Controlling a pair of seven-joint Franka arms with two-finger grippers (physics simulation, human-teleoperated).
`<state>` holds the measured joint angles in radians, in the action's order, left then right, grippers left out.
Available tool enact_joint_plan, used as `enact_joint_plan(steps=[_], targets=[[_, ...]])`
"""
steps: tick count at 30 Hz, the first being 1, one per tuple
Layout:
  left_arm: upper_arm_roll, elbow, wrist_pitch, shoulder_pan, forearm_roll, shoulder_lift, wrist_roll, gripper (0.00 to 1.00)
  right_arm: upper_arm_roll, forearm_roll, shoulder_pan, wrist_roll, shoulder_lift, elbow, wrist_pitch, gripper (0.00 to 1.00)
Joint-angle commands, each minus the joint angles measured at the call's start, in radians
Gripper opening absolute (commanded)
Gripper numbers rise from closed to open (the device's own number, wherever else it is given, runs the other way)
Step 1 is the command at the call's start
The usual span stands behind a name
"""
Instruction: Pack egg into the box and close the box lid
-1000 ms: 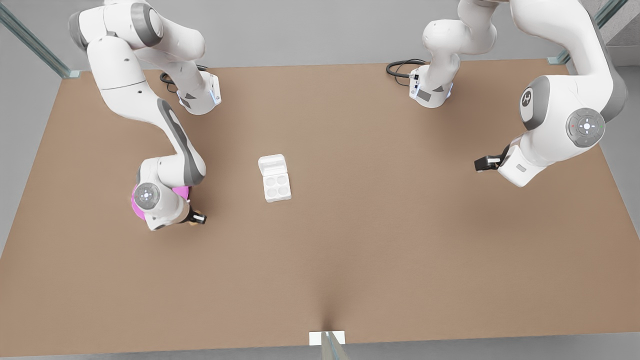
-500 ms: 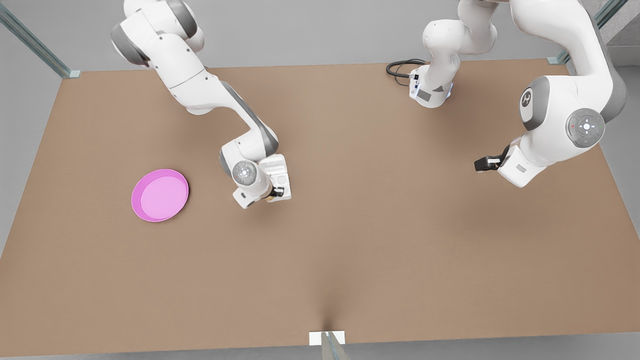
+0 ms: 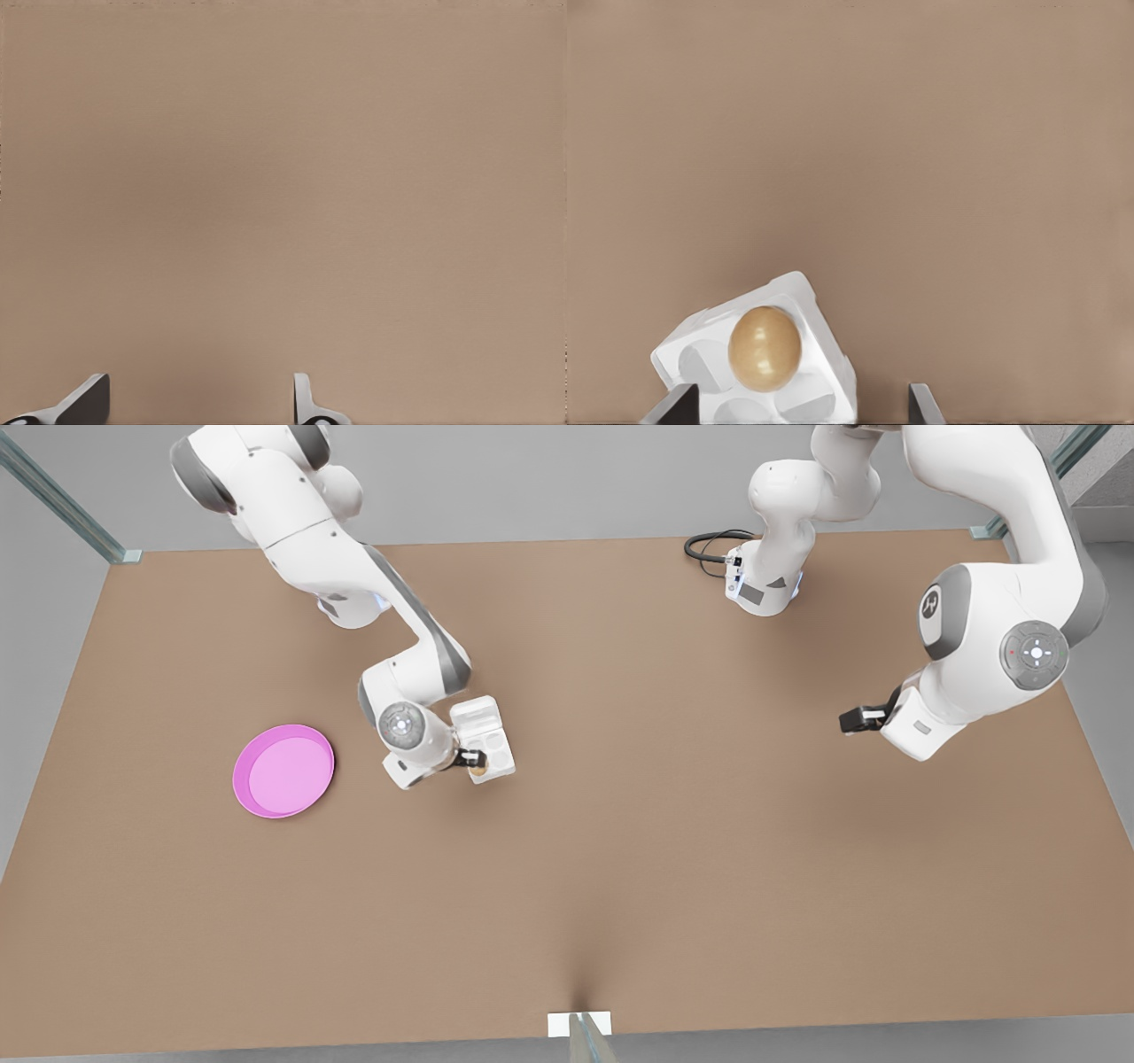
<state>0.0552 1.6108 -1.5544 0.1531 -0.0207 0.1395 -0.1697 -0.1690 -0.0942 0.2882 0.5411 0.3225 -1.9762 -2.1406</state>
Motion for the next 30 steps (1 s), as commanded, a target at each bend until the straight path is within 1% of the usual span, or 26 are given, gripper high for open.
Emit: enact_joint_plan(steps=[1,2,3,4,5,6,7,8,10,12,13,14,15,16,18,20,23,24,26,28,30], targets=[[-0.012,-0.003,0.001,0.060,0.008,0.005,-0.005,1.00,0.000,0.001,-0.033,-0.032,-0.020,0.002,0.021,1.00],[-0.023,-0.002,0.005,0.092,0.011,0.014,0.003,1.00,0.003,0.001,-0.115,-0.128,-0.055,0.026,0.071,1.00],[-0.026,-0.002,0.011,0.137,0.016,0.015,-0.001,1.00,0.006,0.016,-0.201,-0.216,-0.057,0.152,0.215,1.00],[-0.028,-0.002,0.010,0.152,0.022,0.015,-0.002,1.00,0.006,0.062,-0.274,-0.322,-0.057,0.218,0.274,1.00],[-0.029,-0.002,0.022,0.157,0.027,0.015,-0.002,1.00,0.006,0.082,-0.325,-0.362,-0.060,0.278,0.356,1.00],[-0.031,0.000,0.031,0.210,0.028,0.028,-0.002,1.00,0.022,0.168,-0.327,-0.383,-0.089,0.290,0.376,1.00],[-0.031,0.004,0.031,0.281,0.030,0.055,-0.005,1.00,0.065,0.182,-0.334,-0.469,-0.089,0.355,0.441,1.00],[-0.031,0.004,0.020,0.350,0.033,0.091,-0.037,1.00,0.098,0.182,-0.345,-0.547,-0.089,0.388,0.458,1.00],[-0.031,0.004,-0.041,0.491,0.059,0.143,-0.189,1.00,0.103,0.183,-0.374,-0.572,-0.094,0.399,0.469,1.00],[-0.031,0.012,-0.053,0.539,0.065,0.160,-0.211,1.00,0.102,0.212,-0.397,-0.572,-0.082,0.427,0.467,1.00],[-0.031,0.014,-0.056,0.578,0.065,0.169,-0.237,1.00,0.102,0.212,-0.402,-0.567,-0.042,0.482,0.470,1.00],[-0.031,0.027,-0.078,0.646,0.089,0.173,-0.289,1.00,0.102,0.212,-0.423,-0.572,-0.029,0.496,0.469,1.00],[-0.031,0.060,-0.128,0.698,0.122,0.167,-0.333,0.64,0.102,0.197,-0.446,-0.572,-0.023,0.528,0.478,1.00],[-0.031,0.077,-0.183,0.799,0.143,0.175,-0.470,0.22,0.102,0.197,-0.446,-0.570,-0.019,0.528,0.478,1.00],[-0.031,0.064,-0.271,0.931,0.197,0.227,-0.626,0.21,0.102,0.195,-0.449,-0.569,-0.013,0.530,0.478,1.00],[-0.031,-0.046,-0.305,0.987,0.220,0.341,-0.800,0.21,0.102,0.195,-0.452,-0.566,-0.011,0.528,0.478,1.00],[-0.032,-0.236,-0.305,0.993,0.294,0.503,-1.022,0.21,0.102,0.192,-0.452,-0.563,-0.003,0.530,0.469,1.00],[-0.031,-0.330,-0.305,0.993,0.301,0.572,-1.048,0.21,0.102,0.192,-0.452,-0.563,-0.003,0.530,0.467,1.00],[-0.025,-0.445,-0.335,0.993,0.300,0.670,-1.074,0.21,0.102,0.192,-0.451,-0.561,-0.003,0.530,0.468,1.00],[-0.023,-0.445,-0.423,0.993,0.295,0.724,-1.073,0.21,0.100,0.192,-0.451,-0.561,-0.002,0.530,0.465,1.00],[-0.023,-0.450,-0.458,0.993,0.297,0.738,-1.076,0.21,0.100,0.192,-0.449,-0.561,0.003,0.530,0.464,1.00]])
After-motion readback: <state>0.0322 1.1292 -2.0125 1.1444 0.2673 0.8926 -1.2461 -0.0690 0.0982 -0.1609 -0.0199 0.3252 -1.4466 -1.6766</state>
